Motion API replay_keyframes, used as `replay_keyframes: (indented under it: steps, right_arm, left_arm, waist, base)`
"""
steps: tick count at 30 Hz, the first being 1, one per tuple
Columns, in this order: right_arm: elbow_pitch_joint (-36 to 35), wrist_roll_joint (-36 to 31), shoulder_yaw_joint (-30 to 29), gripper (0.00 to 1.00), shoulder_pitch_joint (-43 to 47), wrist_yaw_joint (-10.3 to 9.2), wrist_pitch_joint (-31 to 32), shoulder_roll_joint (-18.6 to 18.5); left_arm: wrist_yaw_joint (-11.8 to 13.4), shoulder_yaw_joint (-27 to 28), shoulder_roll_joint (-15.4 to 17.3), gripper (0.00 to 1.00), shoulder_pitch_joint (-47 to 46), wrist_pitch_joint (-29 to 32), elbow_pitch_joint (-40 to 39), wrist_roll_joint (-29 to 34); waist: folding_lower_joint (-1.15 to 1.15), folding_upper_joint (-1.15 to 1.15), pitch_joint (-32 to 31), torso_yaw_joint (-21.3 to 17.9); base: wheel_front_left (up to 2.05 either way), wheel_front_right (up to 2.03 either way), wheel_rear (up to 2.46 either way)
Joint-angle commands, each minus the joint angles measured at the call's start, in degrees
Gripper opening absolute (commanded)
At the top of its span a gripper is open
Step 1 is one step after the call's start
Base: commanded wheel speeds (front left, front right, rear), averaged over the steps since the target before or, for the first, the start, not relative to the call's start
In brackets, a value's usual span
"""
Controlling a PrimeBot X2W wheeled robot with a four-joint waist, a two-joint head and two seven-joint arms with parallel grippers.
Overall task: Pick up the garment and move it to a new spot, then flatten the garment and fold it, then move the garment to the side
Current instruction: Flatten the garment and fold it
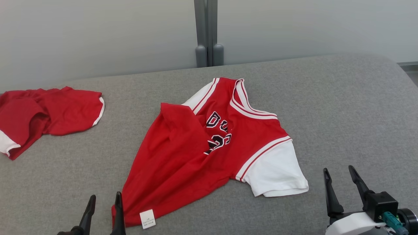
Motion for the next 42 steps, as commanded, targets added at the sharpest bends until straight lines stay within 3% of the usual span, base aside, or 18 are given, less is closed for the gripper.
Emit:
replay_keyframes:
  steps: [1, 15, 22, 34, 42]
  right_arm:
    - [0.1, 0.1, 0.4, 1.0, 0.3, -0.08, 0.0, -0.1]
    - [1.6, -0.3, 2.0, 1.0, -1.7, -0.08, 0.0, -0.1]
    - [5.0, 0.0, 2.8, 1.0, -5.6, -0.08, 0.0, -1.2]
    - [15.5, 0.6, 7.6, 1.0, -14.2, -0.08, 20.3, -3.6]
    - [17.6, -0.8, 6.7, 1.0, -16.7, -0.08, 22.6, -2.6]
  left_arm:
    - [-0.2, -0.1, 0.1, 1.0, -0.3, 0.0, 0.2, -0.4]
    - [-0.3, -0.9, 0.1, 1.0, -0.7, 0.0, 1.4, 0.2]
    - [-0.2, -0.9, 1.2, 1.0, -2.5, 0.0, 11.5, 1.2]
    - [-0.2, -6.5, 6.4, 1.0, -8.9, 10.0, 20.7, -2.4]
    - [-0.2, -8.2, 7.3, 1.0, -11.4, 9.7, 21.8, -3.7]
  waist:
    - [0.0, 0.0, 0.0, 0.0]
    - [0.0, 0.0, -0.2, 0.4]
    - [0.0, 0.0, -0.3, 0.0]
    - [0.0, 0.0, 1.6, 0.1]
    - [0.0, 0.0, 4.1, 0.6]
  base:
    - [0.0, 0.0, 0.0]
    - [0.0, 0.0, 0.0]
    - [0.0, 0.0, 0.0]
    - [0.0, 0.0, 0.0]
    - [0.0, 0.0, 0.0]
